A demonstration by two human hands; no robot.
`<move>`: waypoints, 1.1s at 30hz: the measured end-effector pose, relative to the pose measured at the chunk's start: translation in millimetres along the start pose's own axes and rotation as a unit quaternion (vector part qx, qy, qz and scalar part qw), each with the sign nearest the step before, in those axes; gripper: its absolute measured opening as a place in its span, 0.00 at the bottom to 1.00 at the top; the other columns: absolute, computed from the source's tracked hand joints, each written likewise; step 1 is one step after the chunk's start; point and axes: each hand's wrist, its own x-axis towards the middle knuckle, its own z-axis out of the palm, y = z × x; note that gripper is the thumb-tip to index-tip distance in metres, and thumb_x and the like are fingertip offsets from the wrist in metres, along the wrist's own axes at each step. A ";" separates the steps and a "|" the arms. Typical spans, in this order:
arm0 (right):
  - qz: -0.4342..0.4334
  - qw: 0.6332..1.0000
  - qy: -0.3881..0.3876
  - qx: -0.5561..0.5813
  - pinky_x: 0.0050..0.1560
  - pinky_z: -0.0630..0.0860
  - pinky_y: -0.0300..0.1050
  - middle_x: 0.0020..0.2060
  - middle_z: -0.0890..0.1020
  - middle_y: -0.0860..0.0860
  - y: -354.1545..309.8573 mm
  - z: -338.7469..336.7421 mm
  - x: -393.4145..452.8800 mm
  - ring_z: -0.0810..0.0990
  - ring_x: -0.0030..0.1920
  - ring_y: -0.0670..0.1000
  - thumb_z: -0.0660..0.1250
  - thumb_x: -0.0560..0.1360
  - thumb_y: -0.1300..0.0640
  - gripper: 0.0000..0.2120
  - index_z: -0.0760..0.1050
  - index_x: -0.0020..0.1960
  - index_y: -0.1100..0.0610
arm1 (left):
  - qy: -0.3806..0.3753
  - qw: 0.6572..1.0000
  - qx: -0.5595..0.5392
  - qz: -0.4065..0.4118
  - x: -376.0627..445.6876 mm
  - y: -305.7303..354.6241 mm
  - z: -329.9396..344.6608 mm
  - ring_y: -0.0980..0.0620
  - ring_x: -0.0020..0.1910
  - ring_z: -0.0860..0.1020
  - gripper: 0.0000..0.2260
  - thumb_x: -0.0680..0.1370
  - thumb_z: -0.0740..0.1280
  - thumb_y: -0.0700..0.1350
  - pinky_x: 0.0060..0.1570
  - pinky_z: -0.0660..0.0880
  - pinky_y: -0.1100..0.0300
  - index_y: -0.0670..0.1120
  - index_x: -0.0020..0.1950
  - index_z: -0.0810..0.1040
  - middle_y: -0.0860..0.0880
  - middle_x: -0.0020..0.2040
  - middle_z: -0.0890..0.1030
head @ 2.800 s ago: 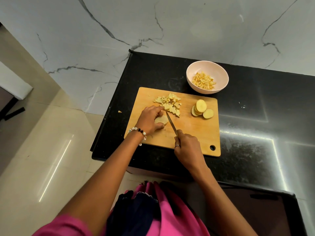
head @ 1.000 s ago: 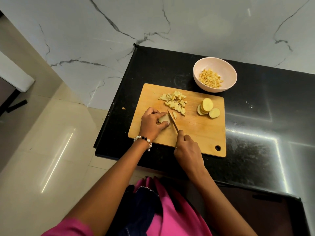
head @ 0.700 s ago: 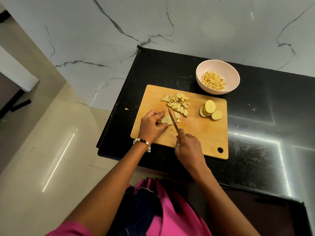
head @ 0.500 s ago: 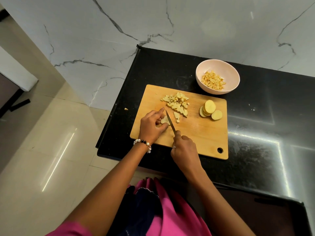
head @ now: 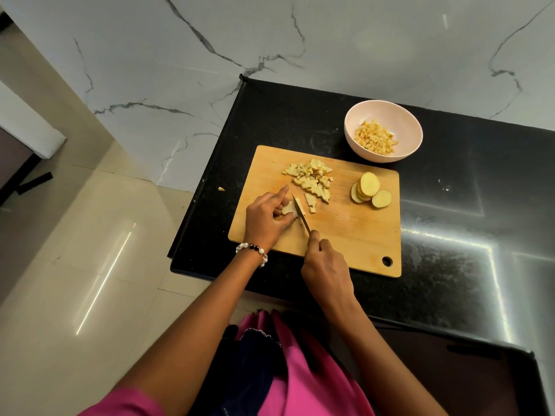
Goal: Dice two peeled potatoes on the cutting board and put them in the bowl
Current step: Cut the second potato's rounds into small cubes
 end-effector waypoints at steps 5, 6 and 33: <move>0.039 0.999 0.006 0.029 0.47 0.72 0.51 0.58 0.75 0.62 5.8 -7.2 14.5 0.77 0.51 0.62 0.53 0.79 0.63 0.25 0.55 0.75 0.64 | -0.008 1.000 0.007 -0.008 -0.6 -2.5 -1.6 0.51 0.43 0.76 0.31 0.68 0.76 0.42 0.48 0.75 0.64 0.44 0.69 0.71 0.50 0.46 0.81; 0.034 0.998 0.005 0.045 0.47 0.72 0.51 0.57 0.76 0.61 5.7 -7.8 13.2 0.77 0.51 0.62 0.53 0.79 0.63 0.25 0.56 0.75 0.63 | -0.008 1.000 0.011 -0.010 -1.6 -3.3 -1.9 0.51 0.44 0.76 0.32 0.68 0.76 0.42 0.48 0.73 0.69 0.44 0.70 0.70 0.50 0.47 0.80; 0.031 0.999 -0.006 0.021 0.46 0.73 0.51 0.59 0.74 0.62 3.0 -5.5 17.9 0.77 0.51 0.62 0.52 0.79 0.63 0.26 0.52 0.75 0.64 | 0.042 0.998 0.032 -0.020 -4.7 3.8 -2.5 0.53 0.40 0.73 0.28 0.67 0.75 0.39 0.44 0.66 0.69 0.45 0.67 0.74 0.51 0.42 0.83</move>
